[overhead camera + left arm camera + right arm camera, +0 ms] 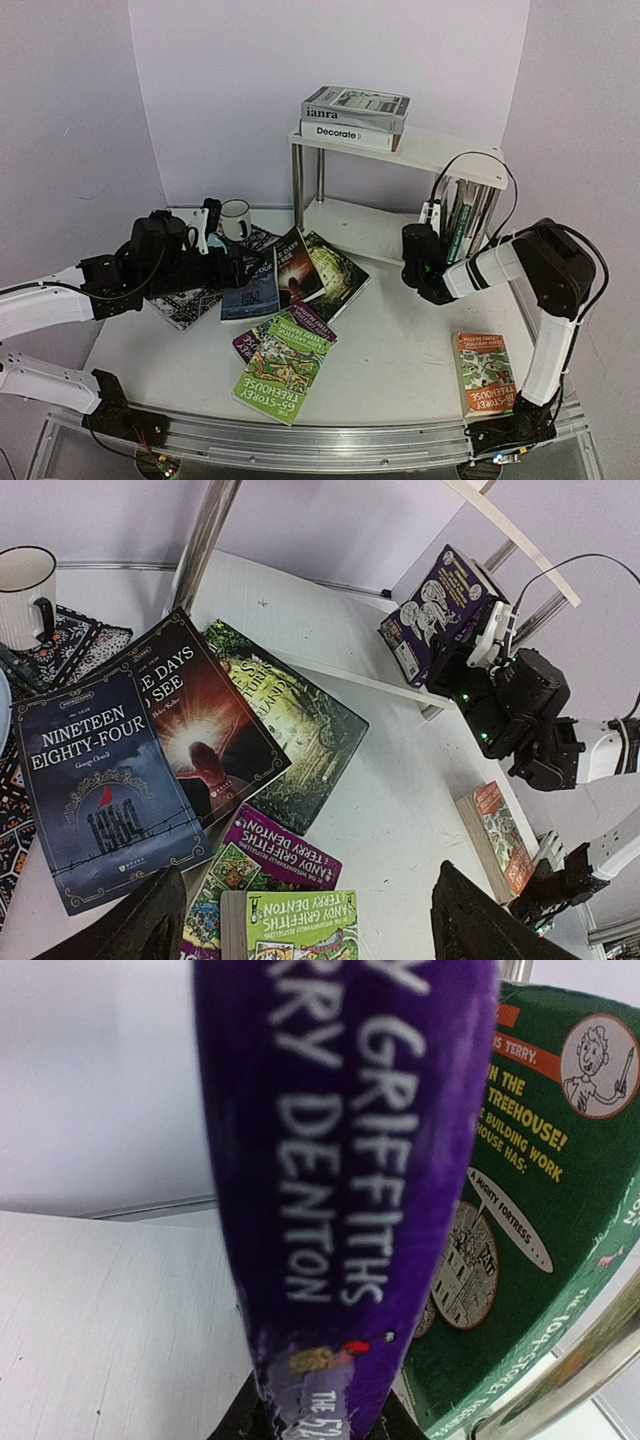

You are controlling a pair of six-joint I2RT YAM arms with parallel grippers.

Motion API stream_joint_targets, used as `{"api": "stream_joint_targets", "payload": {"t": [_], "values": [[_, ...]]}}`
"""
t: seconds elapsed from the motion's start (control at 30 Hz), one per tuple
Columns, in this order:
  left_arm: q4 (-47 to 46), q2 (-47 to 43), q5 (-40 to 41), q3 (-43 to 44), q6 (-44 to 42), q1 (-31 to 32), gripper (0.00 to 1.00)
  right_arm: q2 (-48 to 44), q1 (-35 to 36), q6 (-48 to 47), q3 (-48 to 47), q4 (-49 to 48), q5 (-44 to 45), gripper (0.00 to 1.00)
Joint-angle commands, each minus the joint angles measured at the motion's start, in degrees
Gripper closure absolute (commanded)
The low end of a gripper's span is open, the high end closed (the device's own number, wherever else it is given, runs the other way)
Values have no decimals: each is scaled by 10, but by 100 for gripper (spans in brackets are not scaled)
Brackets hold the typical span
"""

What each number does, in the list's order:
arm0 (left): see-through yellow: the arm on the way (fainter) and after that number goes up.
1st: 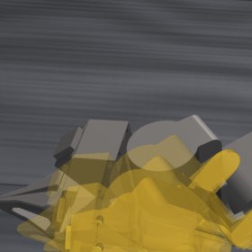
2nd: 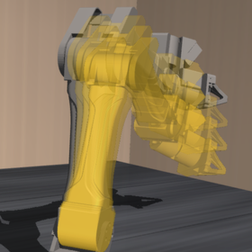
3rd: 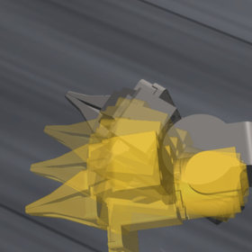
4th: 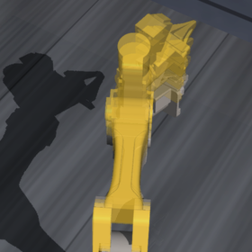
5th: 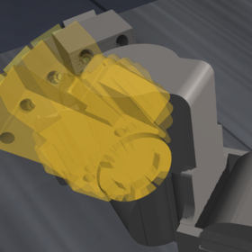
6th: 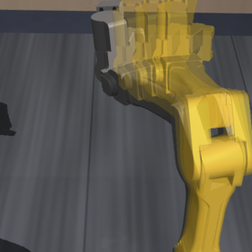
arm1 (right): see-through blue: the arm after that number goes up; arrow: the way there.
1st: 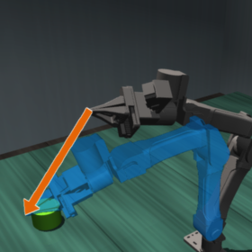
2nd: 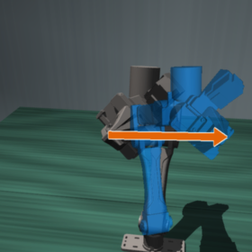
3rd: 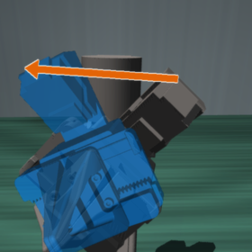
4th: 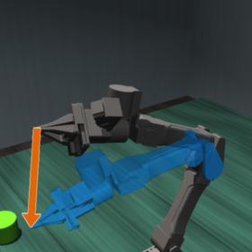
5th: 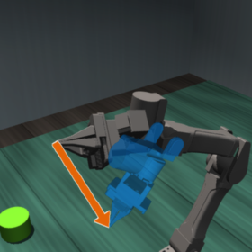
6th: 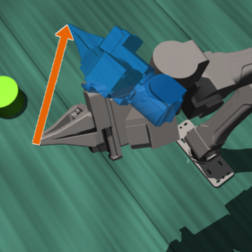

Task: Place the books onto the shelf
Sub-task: Adjust the book on the shelf.

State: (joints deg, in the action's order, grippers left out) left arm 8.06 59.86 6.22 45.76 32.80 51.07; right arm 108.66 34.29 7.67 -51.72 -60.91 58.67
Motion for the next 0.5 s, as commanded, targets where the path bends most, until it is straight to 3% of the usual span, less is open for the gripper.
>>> {"api": "stream_joint_targets", "payload": {"t": [0.0, 0.47], "values": [[2, 0, 9, 23, -12, 0, 14, -3, -17, 30, -10, -24, -14, 75], [2, 7, 9, 26, -12, 0, 14, -3, -27, 0, 12, -77, -36, 74]]}}
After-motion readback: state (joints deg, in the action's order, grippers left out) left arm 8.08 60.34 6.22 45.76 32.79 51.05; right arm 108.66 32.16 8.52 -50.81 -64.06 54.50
